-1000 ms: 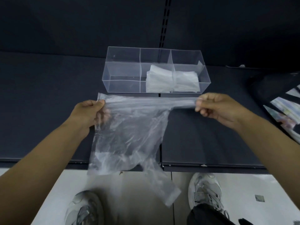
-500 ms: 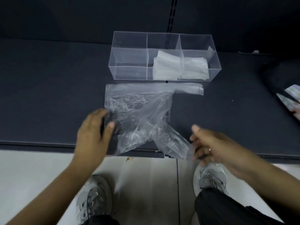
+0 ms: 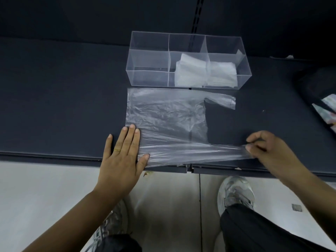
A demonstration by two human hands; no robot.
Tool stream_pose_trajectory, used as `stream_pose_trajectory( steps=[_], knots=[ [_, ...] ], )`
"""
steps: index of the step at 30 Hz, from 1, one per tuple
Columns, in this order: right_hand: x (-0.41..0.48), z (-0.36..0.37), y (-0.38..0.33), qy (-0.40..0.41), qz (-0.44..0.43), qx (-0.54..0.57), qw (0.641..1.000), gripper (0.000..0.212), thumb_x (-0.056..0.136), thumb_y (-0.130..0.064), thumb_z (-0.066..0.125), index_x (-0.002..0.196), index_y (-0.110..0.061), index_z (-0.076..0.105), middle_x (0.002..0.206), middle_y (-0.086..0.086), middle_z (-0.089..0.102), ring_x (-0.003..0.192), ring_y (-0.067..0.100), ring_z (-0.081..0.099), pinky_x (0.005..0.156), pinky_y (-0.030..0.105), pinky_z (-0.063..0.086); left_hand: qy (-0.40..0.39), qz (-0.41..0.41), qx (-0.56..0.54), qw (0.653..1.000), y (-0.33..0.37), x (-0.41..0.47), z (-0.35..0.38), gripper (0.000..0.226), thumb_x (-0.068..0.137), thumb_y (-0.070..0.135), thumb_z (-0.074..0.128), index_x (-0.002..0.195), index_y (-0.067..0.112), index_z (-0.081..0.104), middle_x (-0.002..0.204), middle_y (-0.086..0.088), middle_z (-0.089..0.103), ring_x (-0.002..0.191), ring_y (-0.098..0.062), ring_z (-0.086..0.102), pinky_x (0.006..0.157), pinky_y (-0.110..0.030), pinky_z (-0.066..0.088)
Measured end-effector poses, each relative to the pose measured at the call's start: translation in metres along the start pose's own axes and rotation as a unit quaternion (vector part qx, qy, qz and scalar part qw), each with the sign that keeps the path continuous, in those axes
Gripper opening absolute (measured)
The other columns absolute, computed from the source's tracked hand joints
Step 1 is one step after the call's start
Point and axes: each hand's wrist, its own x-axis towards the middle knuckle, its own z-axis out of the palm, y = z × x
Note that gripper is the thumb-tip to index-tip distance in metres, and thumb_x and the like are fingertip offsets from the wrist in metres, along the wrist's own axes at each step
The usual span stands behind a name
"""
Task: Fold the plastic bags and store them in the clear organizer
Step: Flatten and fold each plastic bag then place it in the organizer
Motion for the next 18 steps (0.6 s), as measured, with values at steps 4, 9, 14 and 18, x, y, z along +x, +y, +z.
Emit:
stream_pose_trajectory(
  steps=[4, 9, 14, 18],
  knots=[
    [0.0, 0.012, 0.0, 0.097, -0.034, -0.187, 0.977, 0.016, 0.089, -0.013, 0.063, 0.102, -0.015, 0.054, 0.077, 0.005, 0.061, 0.083, 0.034, 0.06, 0.065, 0.032, 0.039, 0.006, 0.011, -0.004, 1.0, 0.005, -0.007, 0.001, 0.08, 0.095, 0.062, 0.01, 0.149, 0.005, 0.024, 0.157, -0.011, 0.021, 0.146, -0.027, 0.016, 0.116, -0.054, 0.016],
    [-0.029, 0.055, -0.042, 0.074, -0.298, -0.21, 0.928, 0.045, 0.08, -0.041, 0.066, 0.119, -0.021, 0.055, 0.122, 0.007, 0.053, 0.116, 0.025, 0.045, 0.097, 0.039, 0.037, 0.015, 0.164, 0.005, 0.986, -0.015, -0.016, -0.002, 0.084, 0.089, 0.067, 0.031, 0.151, 0.01, 0.021, 0.158, -0.009, 0.02, 0.146, -0.025, 0.018, 0.115, -0.054, 0.014],
    [-0.054, 0.118, -0.057, -0.113, -0.46, -0.302, 0.827, 0.072, 0.073, -0.051, 0.071, 0.133, -0.014, 0.052, 0.147, 0.007, 0.042, 0.137, 0.023, 0.038, 0.116, 0.04, 0.025, 0.139, 0.243, -0.08, 0.957, -0.014, -0.034, -0.01, 0.036, 0.092, 0.011, 0.048, 0.125, 0.009, 0.062, 0.134, -0.008, 0.057, 0.126, -0.026, 0.052, 0.104, -0.047, 0.039],
    [-0.048, 0.117, -0.062, -0.007, -0.466, -0.246, 0.85, 0.032, 0.072, -0.017, 0.071, 0.104, -0.013, 0.072, 0.115, 0.005, 0.068, 0.103, 0.024, 0.065, 0.096, 0.036, 0.044, 0.175, 0.234, -0.169, 0.941, 0.005, -0.036, -0.034, 0.031, 0.097, 0.023, 0.048, 0.105, 0.01, 0.074, 0.115, -0.001, 0.069, 0.117, -0.02, 0.06, 0.1, -0.038, 0.044]
  ],
)
